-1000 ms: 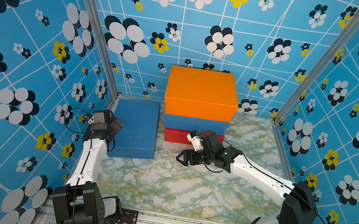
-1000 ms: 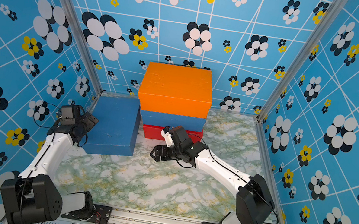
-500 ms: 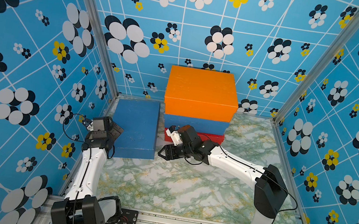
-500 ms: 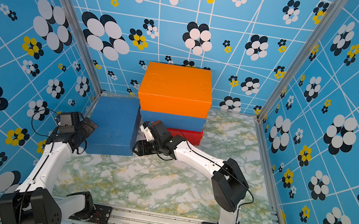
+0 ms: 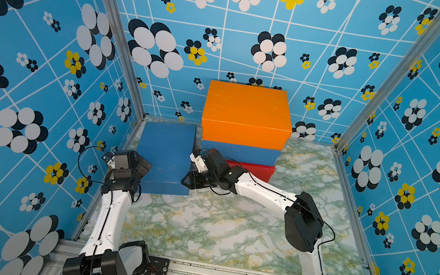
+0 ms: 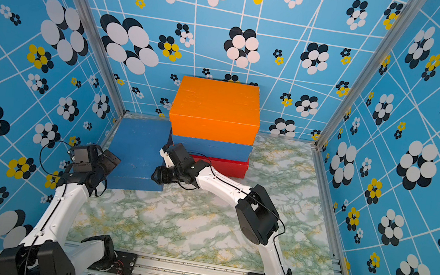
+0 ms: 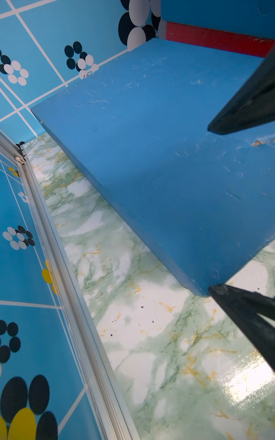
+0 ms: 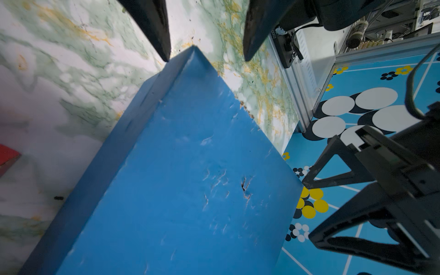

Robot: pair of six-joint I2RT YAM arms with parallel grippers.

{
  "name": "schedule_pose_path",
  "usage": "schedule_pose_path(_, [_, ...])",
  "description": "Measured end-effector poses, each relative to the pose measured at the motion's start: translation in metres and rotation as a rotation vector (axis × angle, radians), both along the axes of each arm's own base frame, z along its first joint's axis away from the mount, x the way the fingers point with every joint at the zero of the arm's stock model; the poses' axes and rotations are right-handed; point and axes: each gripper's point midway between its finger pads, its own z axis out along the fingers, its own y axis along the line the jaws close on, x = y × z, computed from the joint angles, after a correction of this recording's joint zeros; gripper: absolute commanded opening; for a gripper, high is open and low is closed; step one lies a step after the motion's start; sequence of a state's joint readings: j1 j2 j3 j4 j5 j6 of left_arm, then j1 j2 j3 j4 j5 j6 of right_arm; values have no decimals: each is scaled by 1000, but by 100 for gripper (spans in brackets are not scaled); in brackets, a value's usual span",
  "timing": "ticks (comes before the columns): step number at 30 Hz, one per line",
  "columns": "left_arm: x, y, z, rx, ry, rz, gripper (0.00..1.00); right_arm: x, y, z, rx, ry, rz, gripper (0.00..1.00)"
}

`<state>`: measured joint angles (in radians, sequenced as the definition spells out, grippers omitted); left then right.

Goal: Stack the shoeboxes
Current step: Move the shoebox to the center of the board.

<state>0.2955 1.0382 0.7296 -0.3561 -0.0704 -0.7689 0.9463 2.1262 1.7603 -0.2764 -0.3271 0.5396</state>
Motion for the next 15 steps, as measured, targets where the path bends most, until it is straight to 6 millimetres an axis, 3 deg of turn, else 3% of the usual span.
schedule_pose_path(8, [-11, -10, -18, -41, 42, -26, 100, 6, 2, -6, -11, 7, -32, 47])
schedule_pose_path(15, [-24, -20, -5, -52, -4, -52, 100, 7, 2, -6, -13, 4, -37, 49])
